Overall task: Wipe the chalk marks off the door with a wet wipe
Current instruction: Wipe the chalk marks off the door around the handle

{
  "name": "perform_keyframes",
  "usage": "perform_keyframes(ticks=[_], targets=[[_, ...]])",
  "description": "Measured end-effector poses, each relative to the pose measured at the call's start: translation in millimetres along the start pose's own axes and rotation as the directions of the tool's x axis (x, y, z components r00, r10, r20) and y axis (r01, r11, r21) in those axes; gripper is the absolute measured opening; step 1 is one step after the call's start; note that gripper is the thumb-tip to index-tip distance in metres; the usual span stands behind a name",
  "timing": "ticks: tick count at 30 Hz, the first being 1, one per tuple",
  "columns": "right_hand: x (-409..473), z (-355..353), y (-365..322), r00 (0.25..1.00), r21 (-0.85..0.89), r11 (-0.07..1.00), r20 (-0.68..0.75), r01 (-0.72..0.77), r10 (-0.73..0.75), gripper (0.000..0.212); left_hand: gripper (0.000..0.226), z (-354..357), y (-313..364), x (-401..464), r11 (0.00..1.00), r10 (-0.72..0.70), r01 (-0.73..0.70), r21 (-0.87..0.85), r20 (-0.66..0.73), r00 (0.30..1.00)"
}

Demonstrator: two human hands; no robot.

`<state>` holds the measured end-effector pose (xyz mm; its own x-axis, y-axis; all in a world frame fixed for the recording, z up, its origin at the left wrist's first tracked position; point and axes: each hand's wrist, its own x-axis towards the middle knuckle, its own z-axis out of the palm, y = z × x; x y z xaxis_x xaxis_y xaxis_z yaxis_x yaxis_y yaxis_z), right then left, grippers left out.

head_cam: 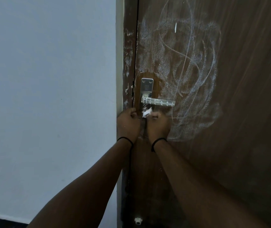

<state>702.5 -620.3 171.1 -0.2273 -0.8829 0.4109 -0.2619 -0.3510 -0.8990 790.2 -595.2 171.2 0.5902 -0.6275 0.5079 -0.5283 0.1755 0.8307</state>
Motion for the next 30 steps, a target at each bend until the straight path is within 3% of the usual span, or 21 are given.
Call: perform_keyframes(ticks=[7, 12, 17, 21, 27, 30], targets=[[3, 13, -19, 0.997, 0.195, 0.981, -0.078, -0.003, 0.019, 0.014, 0.030, -6, 5, -7, 1.000, -0.019, 0.019, -0.007, -0.023, 1.000], [-1, 17, -11, 0.999, 0.098, 0.994, 0.030, 0.037, -0.041, 0.010, 0.024, -13, 9, -8, 0.999, -0.012, 0.010, -0.044, -0.063, 0.998], [7, 20, -23, 0.988, 0.245, 0.969, -0.134, -0.039, 0.074, 0.015, 0.028, -13, 12, -6, 0.996, -0.066, 0.063, -0.062, -0.047, 0.997], [-1, 20, -17, 1.000, 0.164, 0.986, 0.013, 0.008, -0.011, 0.011, 0.026, -11, 10, -8, 0.995, -0.044, 0.039, -0.091, -0.047, 0.998], [7, 17, -21, 0.992, 0.136, 0.991, -0.122, 0.016, 0.001, 0.019, 0.029, -11, 8, -11, 0.992, -0.055, 0.048, -0.115, -0.059, 0.997], [4, 14, -18, 0.998, 0.017, 0.998, 0.019, 0.055, -0.056, 0.013, 0.027, -10, 7, -10, 0.991, -0.054, 0.046, -0.126, -0.061, 0.997]])
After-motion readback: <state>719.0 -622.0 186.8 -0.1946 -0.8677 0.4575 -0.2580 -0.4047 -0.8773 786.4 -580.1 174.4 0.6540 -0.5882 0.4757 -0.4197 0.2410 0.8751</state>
